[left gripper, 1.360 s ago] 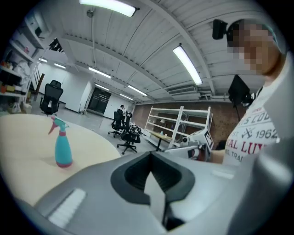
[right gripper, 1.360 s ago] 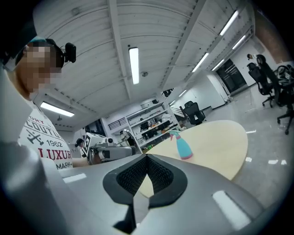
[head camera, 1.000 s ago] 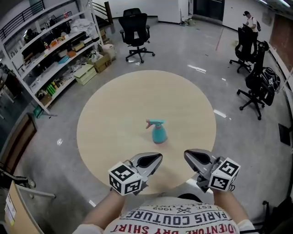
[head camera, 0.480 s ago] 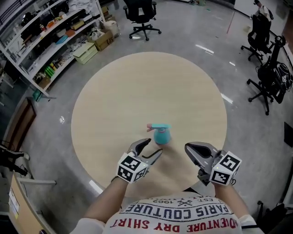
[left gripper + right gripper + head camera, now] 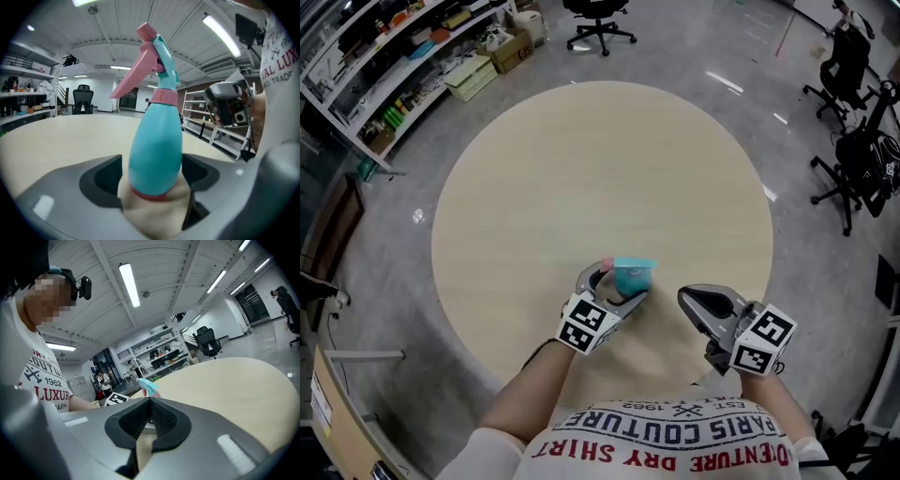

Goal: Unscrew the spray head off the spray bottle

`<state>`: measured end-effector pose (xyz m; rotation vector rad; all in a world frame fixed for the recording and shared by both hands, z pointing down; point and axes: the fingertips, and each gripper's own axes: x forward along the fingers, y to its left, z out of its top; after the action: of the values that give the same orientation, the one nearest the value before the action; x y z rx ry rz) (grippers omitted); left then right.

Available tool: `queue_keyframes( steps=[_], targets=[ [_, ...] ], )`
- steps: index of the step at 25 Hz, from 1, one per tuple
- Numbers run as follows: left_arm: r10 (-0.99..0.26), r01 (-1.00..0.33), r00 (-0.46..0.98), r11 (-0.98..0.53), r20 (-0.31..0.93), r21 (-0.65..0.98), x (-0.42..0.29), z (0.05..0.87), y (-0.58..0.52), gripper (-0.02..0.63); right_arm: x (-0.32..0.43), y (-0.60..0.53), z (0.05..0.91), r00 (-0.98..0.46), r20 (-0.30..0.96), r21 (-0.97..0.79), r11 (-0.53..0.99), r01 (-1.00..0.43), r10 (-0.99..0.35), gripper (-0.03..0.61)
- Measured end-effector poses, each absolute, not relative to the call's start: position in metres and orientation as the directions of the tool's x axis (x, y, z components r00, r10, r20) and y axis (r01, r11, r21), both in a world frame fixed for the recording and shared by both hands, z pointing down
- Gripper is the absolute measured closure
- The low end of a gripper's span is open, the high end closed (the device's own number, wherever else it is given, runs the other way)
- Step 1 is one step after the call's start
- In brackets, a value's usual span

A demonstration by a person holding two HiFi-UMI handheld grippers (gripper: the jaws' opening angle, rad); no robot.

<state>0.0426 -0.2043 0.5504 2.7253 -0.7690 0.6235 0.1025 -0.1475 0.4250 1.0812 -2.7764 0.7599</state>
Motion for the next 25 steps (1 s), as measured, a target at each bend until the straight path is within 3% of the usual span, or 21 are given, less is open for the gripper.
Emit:
queue_keyframes(
  steps=[4,8,15,25],
  targets=[
    [-0.424,-0.523,0.781,-0.846,0.458,0.108,0.048,0.552,-0.204,0.258,0.1,-0.15,0.432,-0.75,0.256,-0.402,0.639,-0.656,-0.61,0.575],
    [-0.415,-0.509,0.786,-0.855,0.459,0.098,0.05,0.55,-0.206,0.264,0.094,-0.157,0.438,-0.741,0.275,-0.373,0.643,-0.669,-0.612,0.533],
    [-0.448,-0.544,0.754,-0.836,0.48,0.075,0.05,0.549,-0.203,0.267,0.07,-0.184,0.449,-0.681,0.307,-0.212,0.65,-0.729,-0.665,0.414],
    [-0.512,-0.628,0.706,-0.771,0.49,0.099,0.047,0.549,-0.203,0.265,0.036,-0.208,0.454,-0.637,0.309,-0.097,0.643,-0.759,-0.706,0.399]
  ],
)
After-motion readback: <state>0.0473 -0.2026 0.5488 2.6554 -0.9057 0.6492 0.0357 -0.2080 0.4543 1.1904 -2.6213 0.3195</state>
